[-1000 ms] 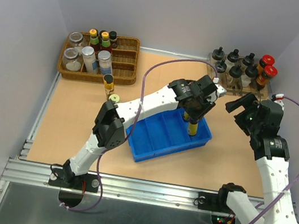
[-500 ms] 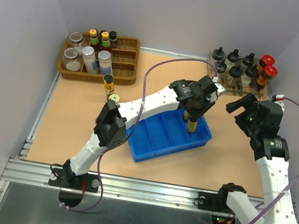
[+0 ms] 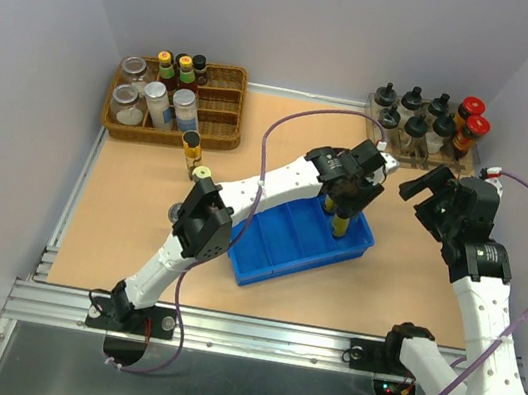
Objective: Organize the condiment bottles
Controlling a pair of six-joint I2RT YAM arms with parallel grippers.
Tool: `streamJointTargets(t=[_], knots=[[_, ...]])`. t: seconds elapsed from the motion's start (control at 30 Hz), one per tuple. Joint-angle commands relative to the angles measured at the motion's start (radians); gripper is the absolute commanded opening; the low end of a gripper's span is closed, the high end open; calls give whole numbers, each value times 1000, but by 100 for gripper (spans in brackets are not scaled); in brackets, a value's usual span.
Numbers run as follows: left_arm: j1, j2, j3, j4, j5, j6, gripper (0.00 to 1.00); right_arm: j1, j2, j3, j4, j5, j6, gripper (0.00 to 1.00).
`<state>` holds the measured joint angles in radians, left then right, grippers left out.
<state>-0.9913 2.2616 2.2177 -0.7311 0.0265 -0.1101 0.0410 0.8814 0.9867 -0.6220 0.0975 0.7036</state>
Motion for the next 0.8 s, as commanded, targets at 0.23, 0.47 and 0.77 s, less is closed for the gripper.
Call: streamJointTargets(t=[0.23,0.47,0.77], knots=[[-7,-65,49,25,0,0,81,3,-9,46,4,18,-9,100],[-7,-177,60,12,-95,-14,82,5,-16,41,2,22,-10,100],[78,-488,-125,29,-252,-56,94,5,-9,47,2,25,-26,100]])
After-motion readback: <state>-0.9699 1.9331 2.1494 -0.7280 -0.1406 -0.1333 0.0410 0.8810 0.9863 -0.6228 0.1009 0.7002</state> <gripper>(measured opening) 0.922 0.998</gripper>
